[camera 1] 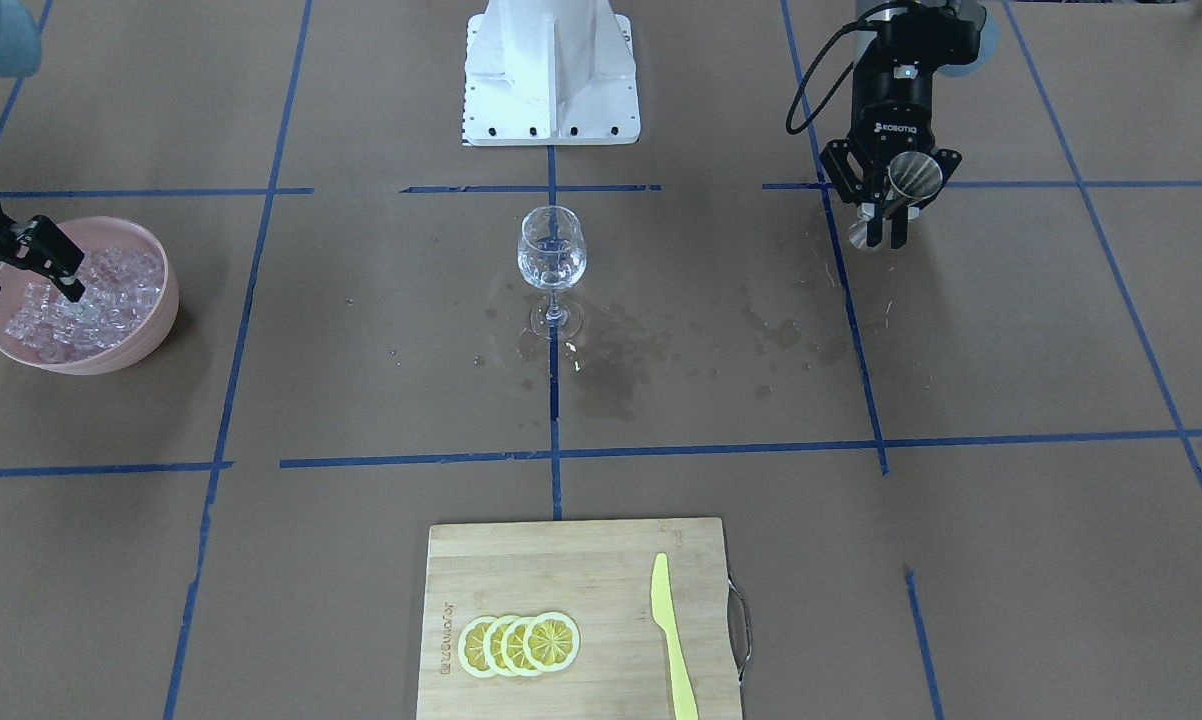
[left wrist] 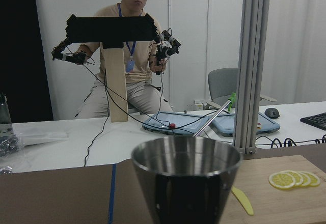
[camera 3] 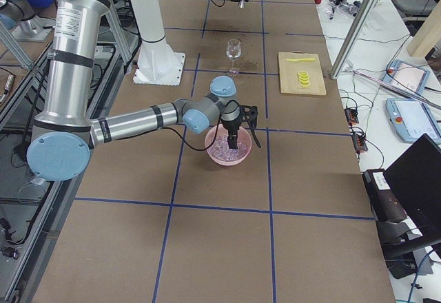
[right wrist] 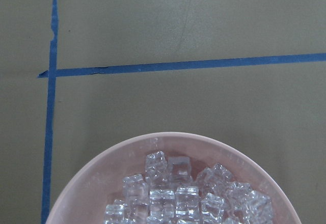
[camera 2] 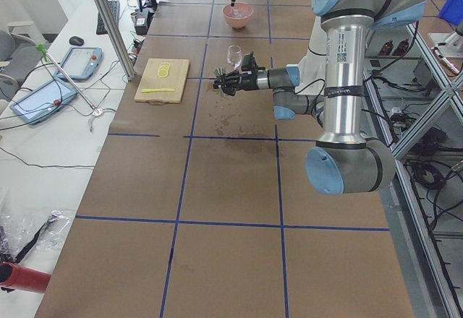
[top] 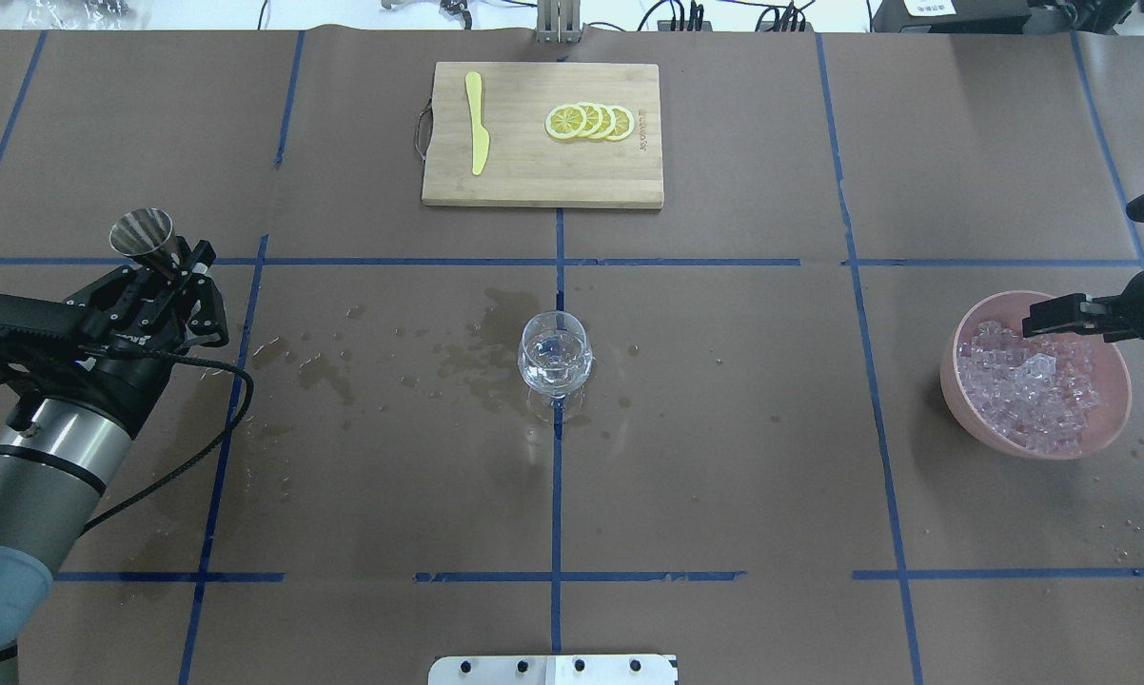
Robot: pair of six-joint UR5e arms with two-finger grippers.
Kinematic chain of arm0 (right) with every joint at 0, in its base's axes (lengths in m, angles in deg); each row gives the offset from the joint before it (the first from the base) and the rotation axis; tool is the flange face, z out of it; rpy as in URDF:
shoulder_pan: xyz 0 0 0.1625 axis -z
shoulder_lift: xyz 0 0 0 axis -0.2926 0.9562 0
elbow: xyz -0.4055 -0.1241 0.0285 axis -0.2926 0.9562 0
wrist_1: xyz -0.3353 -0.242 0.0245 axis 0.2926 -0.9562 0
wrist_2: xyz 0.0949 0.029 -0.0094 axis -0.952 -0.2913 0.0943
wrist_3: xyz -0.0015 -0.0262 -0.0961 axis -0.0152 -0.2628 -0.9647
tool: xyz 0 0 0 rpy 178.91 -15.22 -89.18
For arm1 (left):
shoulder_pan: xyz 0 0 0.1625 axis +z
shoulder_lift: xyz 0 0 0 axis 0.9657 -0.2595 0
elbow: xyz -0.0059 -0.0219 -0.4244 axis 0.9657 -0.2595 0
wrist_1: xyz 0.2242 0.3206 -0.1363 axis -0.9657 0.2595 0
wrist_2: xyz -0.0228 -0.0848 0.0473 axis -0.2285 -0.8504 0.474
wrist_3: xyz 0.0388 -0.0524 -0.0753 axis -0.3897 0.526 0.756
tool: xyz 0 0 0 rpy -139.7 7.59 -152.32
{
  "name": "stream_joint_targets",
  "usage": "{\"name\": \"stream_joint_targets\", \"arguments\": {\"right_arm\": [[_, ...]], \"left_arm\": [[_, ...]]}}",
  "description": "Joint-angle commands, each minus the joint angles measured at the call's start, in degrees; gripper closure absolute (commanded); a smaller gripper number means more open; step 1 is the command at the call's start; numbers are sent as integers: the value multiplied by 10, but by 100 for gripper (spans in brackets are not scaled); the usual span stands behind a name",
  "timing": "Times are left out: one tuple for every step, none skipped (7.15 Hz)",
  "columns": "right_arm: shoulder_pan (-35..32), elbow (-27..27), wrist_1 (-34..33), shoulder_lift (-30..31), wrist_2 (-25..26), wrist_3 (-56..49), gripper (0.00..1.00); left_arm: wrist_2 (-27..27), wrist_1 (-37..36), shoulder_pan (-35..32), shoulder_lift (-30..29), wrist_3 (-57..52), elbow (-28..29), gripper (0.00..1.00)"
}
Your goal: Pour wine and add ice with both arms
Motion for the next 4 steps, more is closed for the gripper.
{"name": "stream_joint_targets", "arguments": {"right_arm": [[16,14,28,1,17,20,0],[24,14,28,5,16,37,0],[34,14,32,11,18,41,1],[41,14,32,13,17,44,3]], "left_arm": [[-1,0,-2,15,0,-5,100],[-5,0,-3,15,0,-5,100],[-5,0,-4,17,0,-7,100],[-6,0,-4,17,0,-9,100]]}}
